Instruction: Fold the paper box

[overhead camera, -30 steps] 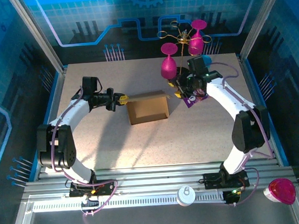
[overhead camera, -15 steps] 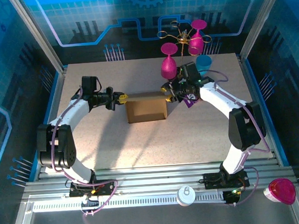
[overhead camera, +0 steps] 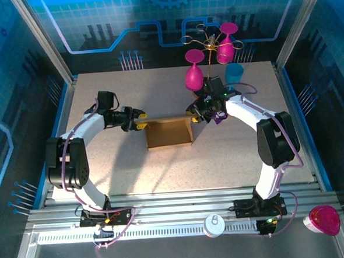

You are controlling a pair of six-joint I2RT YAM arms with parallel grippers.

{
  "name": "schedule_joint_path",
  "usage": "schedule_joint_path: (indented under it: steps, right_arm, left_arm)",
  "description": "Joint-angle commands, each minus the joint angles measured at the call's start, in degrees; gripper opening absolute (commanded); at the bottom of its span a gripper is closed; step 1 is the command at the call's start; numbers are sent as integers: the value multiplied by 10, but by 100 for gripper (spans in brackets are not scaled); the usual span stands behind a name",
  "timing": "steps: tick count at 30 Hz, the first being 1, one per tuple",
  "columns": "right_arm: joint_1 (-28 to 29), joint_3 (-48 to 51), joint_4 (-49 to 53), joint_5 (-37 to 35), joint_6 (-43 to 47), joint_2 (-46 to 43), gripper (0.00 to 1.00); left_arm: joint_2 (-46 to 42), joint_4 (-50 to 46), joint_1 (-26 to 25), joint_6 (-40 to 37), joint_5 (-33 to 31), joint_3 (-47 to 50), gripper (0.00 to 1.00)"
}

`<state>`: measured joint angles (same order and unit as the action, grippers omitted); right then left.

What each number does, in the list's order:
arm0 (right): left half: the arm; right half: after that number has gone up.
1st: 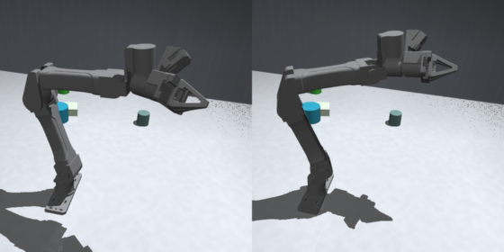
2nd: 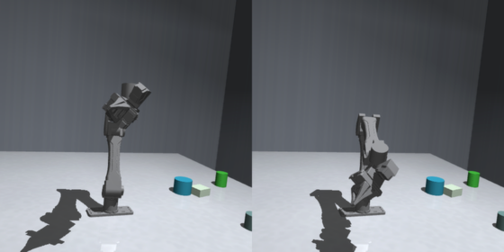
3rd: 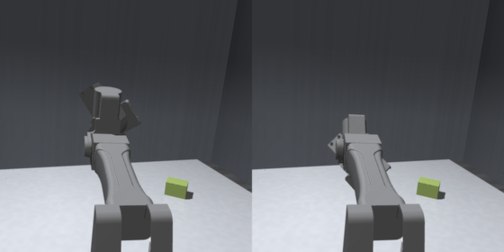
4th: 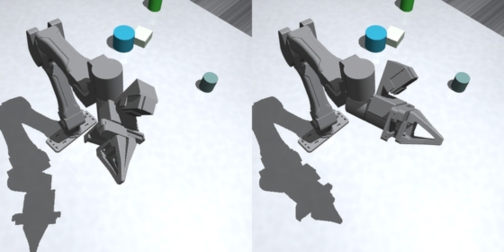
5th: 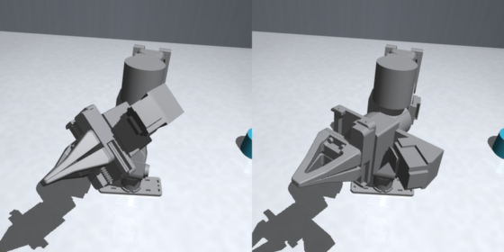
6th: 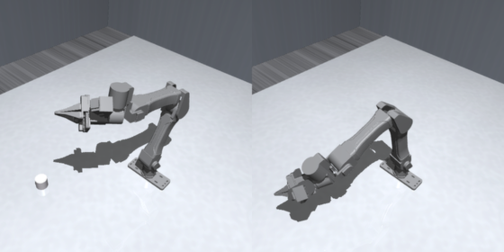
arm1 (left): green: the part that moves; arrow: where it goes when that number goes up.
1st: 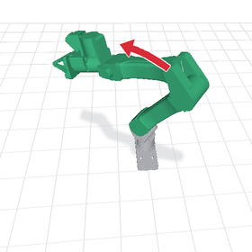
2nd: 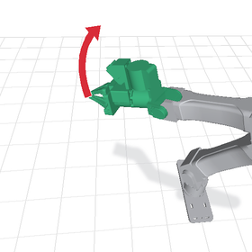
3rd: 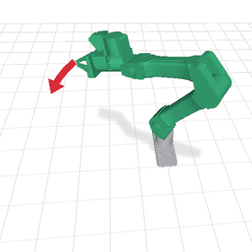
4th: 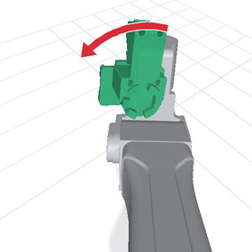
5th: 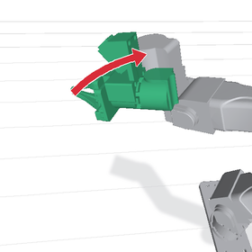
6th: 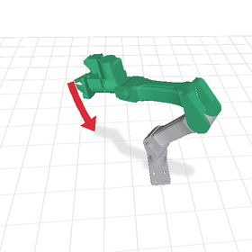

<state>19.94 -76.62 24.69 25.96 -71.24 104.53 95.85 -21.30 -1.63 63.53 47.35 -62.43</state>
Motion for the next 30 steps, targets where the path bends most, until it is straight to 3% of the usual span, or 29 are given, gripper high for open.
schedule_joint_path:
  steps: [1, 8, 14, 23, 30]
  right_arm:
    - [11, -21, 36, -5, 52, 8, 27]
    - [22, -21, 67, -33, 87, -4, 26]
    - [29, -24, 91, -52, 121, -2, 23]
    - [36, -14, 116, -80, 165, 1, 21]
    - [39, -19, 129, -85, 194, 12, 22]
  left_arm:
    - [7, -98, 0, -95, -22, -9, 36]
    - [4, -173, 0, -164, -62, -17, 37]
    - [2, -145, -3, -159, -61, 18, 35]
    - [6, -209, -13, -221, -129, -8, 34]
    - [22, -200, -27, -239, -147, 1, 35]
